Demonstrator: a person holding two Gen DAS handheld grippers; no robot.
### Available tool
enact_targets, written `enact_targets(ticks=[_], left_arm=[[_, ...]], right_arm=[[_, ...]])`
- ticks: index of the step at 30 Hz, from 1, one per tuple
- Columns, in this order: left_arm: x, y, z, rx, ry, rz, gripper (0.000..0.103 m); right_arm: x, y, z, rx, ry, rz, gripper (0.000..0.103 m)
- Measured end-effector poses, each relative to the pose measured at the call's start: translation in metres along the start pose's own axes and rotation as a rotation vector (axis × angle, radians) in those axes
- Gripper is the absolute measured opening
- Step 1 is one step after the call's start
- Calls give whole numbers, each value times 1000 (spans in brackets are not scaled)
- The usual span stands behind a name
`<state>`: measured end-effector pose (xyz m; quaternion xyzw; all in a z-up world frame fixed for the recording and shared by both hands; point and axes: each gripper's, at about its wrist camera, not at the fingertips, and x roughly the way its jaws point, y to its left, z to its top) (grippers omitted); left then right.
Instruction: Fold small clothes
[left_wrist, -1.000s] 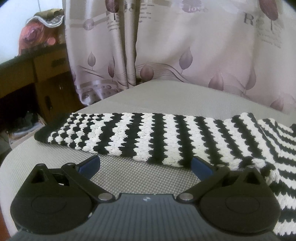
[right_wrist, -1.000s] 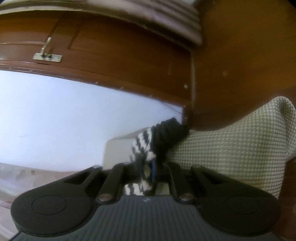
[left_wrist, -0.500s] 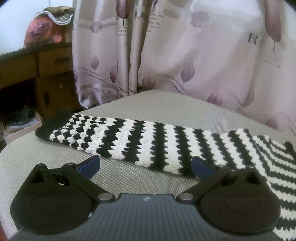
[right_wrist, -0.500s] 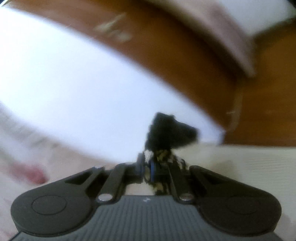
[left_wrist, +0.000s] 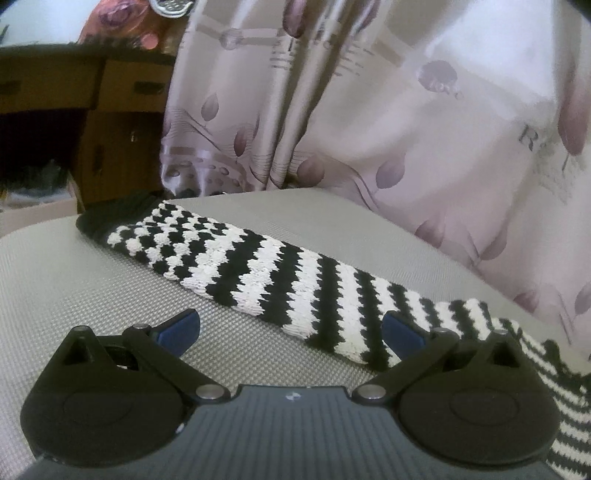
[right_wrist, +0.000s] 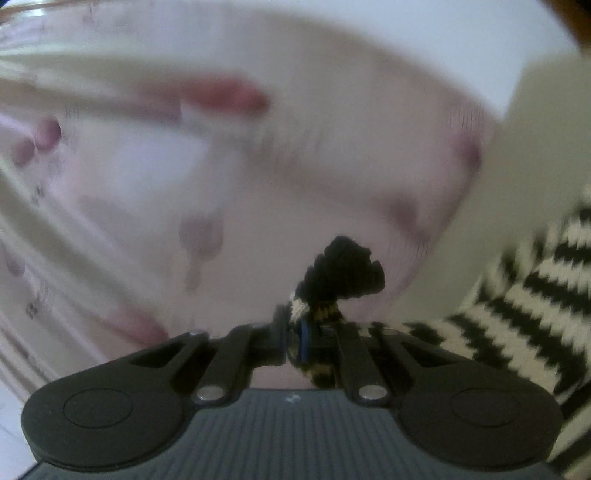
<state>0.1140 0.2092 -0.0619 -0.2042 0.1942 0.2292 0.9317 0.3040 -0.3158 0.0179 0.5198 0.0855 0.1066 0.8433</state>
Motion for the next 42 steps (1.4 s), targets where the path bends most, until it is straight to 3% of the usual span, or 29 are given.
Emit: enact_targets(ticks=[9, 13, 19, 22, 24, 26, 29, 33, 37, 39, 42], left_arm=[[1, 7, 1, -51, 2, -45, 103], [-1, 12, 0, -81, -9, -55, 103], [-2, 14, 0, -97, -13, -58, 103], [-2, 14, 0, -98, -13, -52, 103], [-2, 14, 1, -96, -10, -50, 103], [-1, 13, 0, -96, -7, -50, 103], [0, 13, 0, -98, 1, -46, 103], [5, 15, 1, -107, 32, -57, 103], [6, 19, 1, -126, 33, -75, 103], [6, 20, 2, -134, 39, -81, 103], [6, 25, 8, -146, 61, -81, 103]], right_arm=[[67, 1, -134, -96, 258, -17, 7], [76, 0, -166, -165, 329, -32, 7], [83, 3, -190, -382, 412, -66, 10], [85, 6, -198, -431, 452, -60, 15], [91, 12, -205, -484, 505, -75, 25], [89, 16, -217, -585, 539, -72, 43], [79, 29, -235, -754, 544, -40, 65], [55, 43, -233, -764, 505, 62, 65], [16, 43, -219, -749, 476, 86, 65], [-5, 41, -214, -807, 439, 69, 65], [-25, 37, -215, -996, 398, -61, 65]])
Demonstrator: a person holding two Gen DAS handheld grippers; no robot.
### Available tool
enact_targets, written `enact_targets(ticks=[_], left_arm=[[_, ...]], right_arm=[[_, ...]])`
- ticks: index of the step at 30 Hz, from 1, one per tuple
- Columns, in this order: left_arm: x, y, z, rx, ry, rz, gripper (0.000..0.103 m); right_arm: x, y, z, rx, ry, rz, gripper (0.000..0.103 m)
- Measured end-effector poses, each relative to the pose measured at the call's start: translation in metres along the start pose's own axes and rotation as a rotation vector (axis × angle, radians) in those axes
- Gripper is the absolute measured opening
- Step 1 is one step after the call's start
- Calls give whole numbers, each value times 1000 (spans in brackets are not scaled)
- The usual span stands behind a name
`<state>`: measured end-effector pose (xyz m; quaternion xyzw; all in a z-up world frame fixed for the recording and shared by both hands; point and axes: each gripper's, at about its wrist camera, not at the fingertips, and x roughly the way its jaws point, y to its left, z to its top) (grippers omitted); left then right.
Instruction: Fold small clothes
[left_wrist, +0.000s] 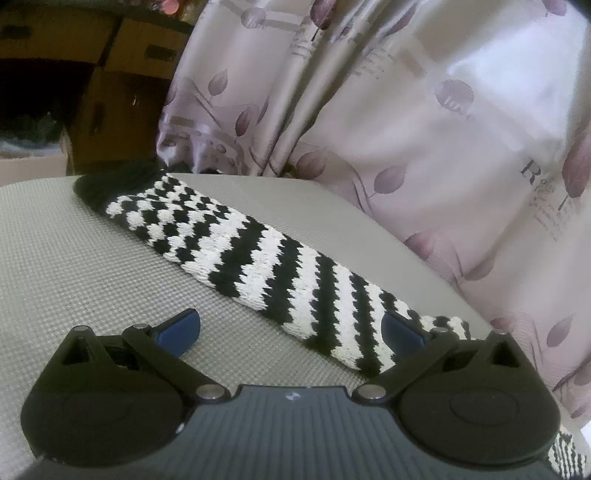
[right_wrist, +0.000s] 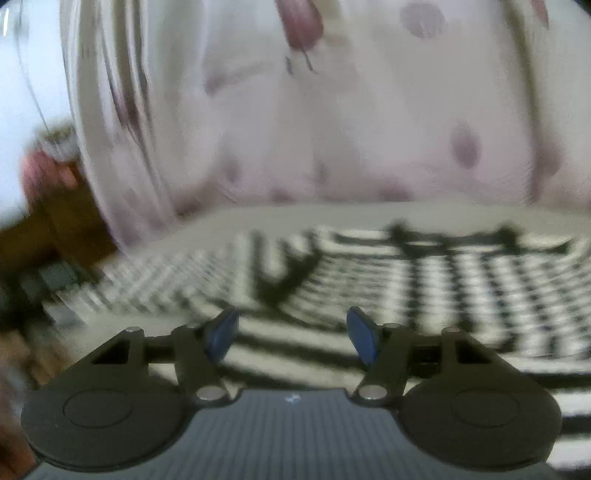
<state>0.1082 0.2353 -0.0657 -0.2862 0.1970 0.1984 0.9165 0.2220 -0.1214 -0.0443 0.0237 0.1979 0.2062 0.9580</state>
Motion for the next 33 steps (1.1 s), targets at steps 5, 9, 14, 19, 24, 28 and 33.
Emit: enact_targets(ticks=[5, 9, 14, 19, 24, 28, 33], left_arm=[[-9, 34, 19, -108, 22, 13, 103], [-8, 65, 45, -150, 34, 56, 100], [4, 97, 77, -225, 68, 35, 95], [21, 105, 92, -236, 85, 7, 94], [34, 104, 94, -187, 63, 7, 77], [50, 109, 94, -176, 94, 29, 7], [50, 106, 100, -207, 61, 29, 7]], right_arm=[[-21, -16, -13, -105, 19, -134, 65], [-20, -31, -26, -72, 31, -148, 65], [-20, -40, -32, -17, 28, -142, 65], [-17, -41, -33, -7, 39, -141, 65], [-18, -44, -34, 16, 36, -144, 65], [-17, -44, -34, 22, 36, -143, 65], [-17, -47, -34, 52, 34, -136, 65]])
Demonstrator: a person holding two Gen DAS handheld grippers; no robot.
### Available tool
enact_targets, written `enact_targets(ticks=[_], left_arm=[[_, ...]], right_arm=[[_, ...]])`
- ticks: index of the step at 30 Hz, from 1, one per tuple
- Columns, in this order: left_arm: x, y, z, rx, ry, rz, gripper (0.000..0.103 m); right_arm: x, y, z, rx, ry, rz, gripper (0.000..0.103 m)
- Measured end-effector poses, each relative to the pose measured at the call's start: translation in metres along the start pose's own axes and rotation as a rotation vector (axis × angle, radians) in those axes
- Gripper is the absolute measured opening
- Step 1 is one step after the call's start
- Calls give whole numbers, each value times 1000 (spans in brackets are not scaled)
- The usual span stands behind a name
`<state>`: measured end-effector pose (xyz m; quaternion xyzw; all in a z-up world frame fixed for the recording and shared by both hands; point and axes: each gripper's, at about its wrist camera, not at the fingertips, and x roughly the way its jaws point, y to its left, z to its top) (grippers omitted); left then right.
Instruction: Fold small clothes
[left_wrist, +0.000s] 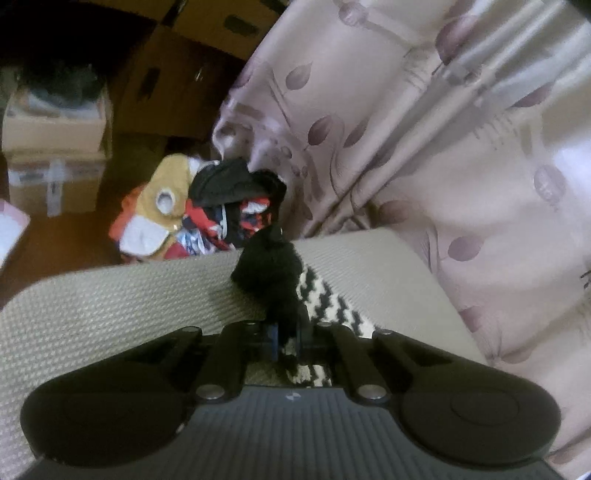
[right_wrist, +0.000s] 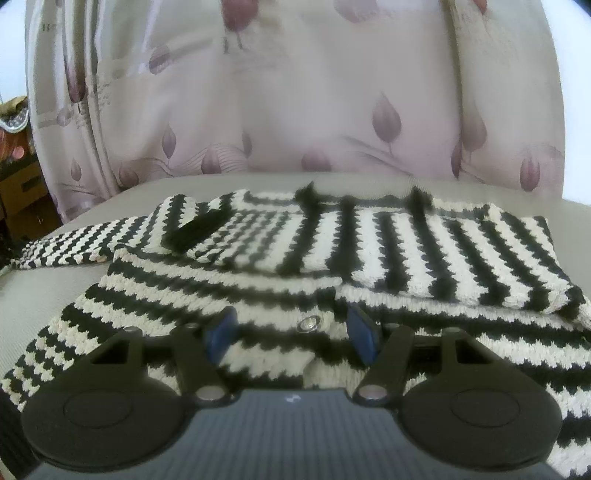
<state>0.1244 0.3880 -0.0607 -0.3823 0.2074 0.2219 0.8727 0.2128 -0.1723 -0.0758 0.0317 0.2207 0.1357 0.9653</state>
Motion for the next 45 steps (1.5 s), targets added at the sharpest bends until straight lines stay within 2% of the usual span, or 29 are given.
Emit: enact_targets(ticks=[3, 7, 12, 16, 21, 27, 31, 36, 40, 45], left_arm=[[-12, -33, 1, 50, -43, -48, 7], [-29, -95, -5, 127, -72, -149, 7], [-43, -181, -31, 218, -60, -295, 7], [-49, -247, -68, 272, -17, -395, 7], [-53, -311, -125, 325, 80, -508, 7], [-57, -379, -215, 443, 181, -613, 7], [-49, -413, -277, 499, 267, -646, 7], [-40, -438, -344, 576, 354, -672, 7], [-36, -447, -386, 649, 410, -697, 7], [-37, -439, -418, 700, 456, -736, 7]], right_arm=[[-1, -6, 0, 42, -10, 6, 65], [-6, -20, -1, 136, -49, 9, 65], [-13, -33, -3, 219, -89, 13, 65], [-16, -35, -4, 237, -108, 16, 65], [-28, -47, -1, 301, -136, 39, 65], [-52, -72, 4, 358, -177, 48, 65], [-71, -96, 2, 367, -214, 11, 66], [-91, -135, -7, 408, -231, -39, 66], [-100, -161, -12, 445, -239, -62, 66], [-99, -180, -11, 477, -249, -51, 66]])
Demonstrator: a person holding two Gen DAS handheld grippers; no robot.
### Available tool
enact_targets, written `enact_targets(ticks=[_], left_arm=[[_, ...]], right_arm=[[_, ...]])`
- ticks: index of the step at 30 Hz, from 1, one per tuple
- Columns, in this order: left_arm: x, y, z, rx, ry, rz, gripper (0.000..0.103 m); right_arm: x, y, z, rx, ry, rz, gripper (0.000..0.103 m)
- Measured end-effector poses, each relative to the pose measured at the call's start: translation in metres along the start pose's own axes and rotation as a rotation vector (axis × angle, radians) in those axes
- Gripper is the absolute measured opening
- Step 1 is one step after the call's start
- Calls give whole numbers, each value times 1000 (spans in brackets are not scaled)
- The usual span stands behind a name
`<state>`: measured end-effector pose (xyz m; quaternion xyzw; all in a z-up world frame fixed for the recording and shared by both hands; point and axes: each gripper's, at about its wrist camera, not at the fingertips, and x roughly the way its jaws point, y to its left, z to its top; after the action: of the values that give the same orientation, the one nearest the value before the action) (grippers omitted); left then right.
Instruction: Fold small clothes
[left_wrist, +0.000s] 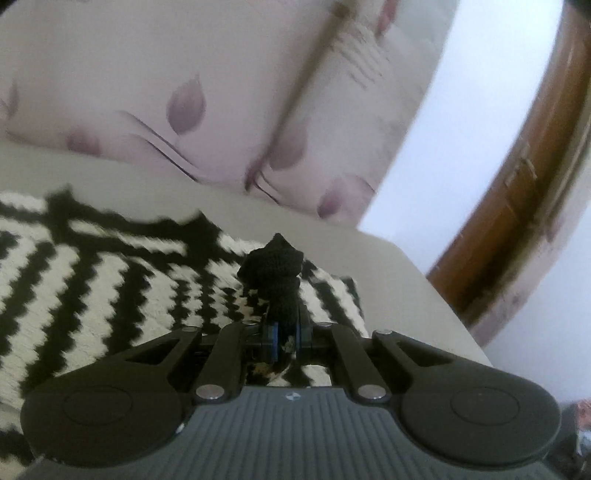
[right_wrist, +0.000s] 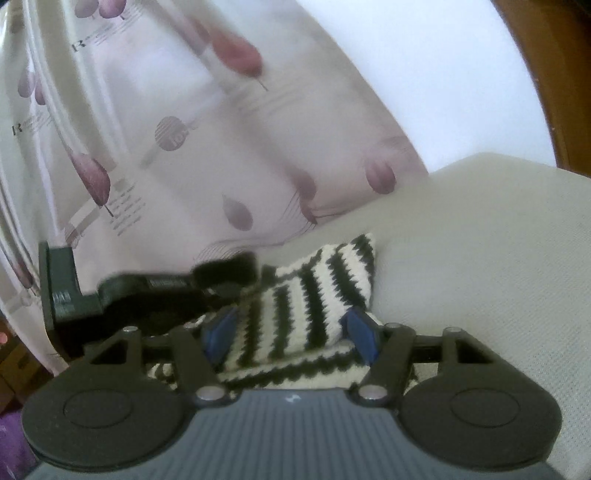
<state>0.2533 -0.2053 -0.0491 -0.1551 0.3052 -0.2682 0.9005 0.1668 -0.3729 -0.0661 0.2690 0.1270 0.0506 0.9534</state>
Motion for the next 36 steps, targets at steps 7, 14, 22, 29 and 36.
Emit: enact_targets(ticks=[7, 14, 22, 29, 36], left_arm=[[2, -13, -16, 57, 12, -109, 59], [-54, -15, -11, 160, -144, -110, 100], [-114, 48, -20, 275, -296, 297, 95], [-129, 122, -23, 63, -301, 455, 98], [-138, 137, -20, -53, -366, 417, 103]], right_arm=[[16, -14, 23, 118, 10, 100, 67], [44, -34, 48, 269, 79, 183, 74], [91, -9, 50, 76, 213, 131, 72], [139, 20, 28, -138, 350, 38, 7], [105, 9, 69, -172, 106, -30, 6]])
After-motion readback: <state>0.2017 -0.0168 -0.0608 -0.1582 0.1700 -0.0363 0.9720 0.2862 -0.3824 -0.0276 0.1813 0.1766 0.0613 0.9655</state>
